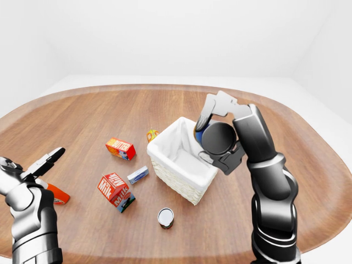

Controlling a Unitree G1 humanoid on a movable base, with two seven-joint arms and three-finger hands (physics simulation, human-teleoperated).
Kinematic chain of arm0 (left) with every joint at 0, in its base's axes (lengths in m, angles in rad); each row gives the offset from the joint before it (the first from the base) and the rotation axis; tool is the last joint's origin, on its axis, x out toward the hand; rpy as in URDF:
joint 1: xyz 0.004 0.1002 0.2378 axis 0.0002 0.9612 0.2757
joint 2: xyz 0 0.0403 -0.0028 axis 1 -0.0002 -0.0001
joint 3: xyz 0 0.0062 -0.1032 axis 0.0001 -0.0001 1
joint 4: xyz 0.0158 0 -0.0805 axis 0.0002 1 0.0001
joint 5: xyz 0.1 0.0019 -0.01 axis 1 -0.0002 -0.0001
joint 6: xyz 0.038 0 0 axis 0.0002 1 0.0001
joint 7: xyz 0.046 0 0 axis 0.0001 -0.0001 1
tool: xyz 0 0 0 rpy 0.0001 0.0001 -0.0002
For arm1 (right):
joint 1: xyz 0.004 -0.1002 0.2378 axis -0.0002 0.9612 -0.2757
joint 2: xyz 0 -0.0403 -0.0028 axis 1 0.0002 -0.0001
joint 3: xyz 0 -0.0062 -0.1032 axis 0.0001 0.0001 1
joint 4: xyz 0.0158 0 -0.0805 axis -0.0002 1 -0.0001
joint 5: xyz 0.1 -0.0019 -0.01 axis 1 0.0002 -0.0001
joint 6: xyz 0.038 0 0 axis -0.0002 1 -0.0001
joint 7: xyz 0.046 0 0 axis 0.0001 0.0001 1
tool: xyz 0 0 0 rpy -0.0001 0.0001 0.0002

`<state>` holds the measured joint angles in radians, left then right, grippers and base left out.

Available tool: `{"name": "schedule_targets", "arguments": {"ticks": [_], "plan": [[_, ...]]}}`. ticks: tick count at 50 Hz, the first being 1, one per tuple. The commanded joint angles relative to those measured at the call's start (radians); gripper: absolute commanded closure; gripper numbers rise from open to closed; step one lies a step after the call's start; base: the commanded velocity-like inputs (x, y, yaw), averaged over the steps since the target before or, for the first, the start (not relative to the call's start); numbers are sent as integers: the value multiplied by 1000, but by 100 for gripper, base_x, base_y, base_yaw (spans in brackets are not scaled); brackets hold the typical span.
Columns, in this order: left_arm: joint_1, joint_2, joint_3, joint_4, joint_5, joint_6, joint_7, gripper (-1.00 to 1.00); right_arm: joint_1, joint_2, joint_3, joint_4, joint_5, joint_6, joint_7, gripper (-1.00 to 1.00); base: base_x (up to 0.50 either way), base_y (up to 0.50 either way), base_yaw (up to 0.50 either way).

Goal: Pick up the alphabet soup, and put it in the basket.

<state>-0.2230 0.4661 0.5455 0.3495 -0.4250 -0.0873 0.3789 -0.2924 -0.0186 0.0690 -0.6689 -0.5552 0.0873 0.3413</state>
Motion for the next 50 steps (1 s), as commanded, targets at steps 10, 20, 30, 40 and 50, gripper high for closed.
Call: {"name": "schedule_targets", "arguments": {"ticks": [10,20,30,40,50], "plan": [[7,-4,8,-29,2,0,0,-100,-165,8,-13,283,178,0,-142,100,0,0,0],[2,-2,4,-9,1,0,-5,-100,-221,25,9,376,118,0,-133,100,0,0,0],[0,0,0,5,0,0,-3,-100,-230,43,-33,511,170,0,-197,100,0,0,0],[-3,1,-1,-1,2,0,1,-100,-211,25,-24,511,217,0,-248,100,0,0,0],[-3,1,-1,-1,2,0,1,-100,-211,21,-22,511,224,0,-253,100,0,0,0]]}}
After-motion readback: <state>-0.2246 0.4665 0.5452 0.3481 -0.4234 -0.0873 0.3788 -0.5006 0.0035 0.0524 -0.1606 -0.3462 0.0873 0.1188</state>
